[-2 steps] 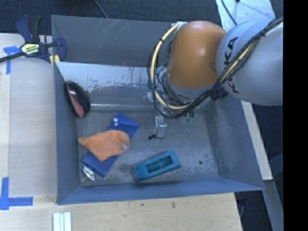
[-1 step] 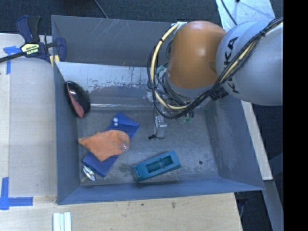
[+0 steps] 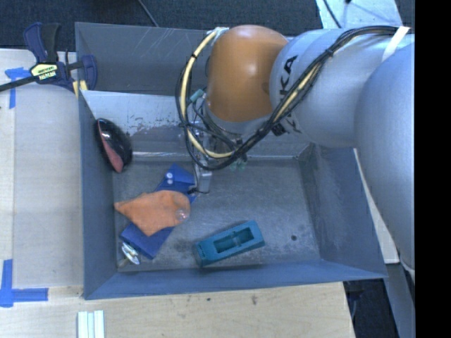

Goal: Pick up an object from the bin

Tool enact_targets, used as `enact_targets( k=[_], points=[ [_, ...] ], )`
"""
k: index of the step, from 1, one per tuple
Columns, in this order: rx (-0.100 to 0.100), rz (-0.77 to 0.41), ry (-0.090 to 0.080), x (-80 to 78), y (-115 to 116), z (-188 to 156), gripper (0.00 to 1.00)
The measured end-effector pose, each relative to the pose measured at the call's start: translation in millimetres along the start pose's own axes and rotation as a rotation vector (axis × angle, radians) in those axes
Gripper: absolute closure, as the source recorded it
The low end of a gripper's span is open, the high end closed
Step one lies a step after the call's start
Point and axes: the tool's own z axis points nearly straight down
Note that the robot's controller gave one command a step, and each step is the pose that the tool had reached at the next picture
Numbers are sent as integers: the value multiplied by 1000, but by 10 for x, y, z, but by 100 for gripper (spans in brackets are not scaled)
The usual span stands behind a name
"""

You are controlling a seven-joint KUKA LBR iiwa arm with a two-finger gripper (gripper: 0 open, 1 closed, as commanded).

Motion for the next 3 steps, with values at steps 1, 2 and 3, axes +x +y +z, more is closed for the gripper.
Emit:
enact_targets(
  k=[1,2,3],
  points=[
    [-4,13,7,-10,126,261,0],
    [-2,-39,-7,-69,209,747,100],
    [-2,-39,-8,-70,209,745,100]
  ],
)
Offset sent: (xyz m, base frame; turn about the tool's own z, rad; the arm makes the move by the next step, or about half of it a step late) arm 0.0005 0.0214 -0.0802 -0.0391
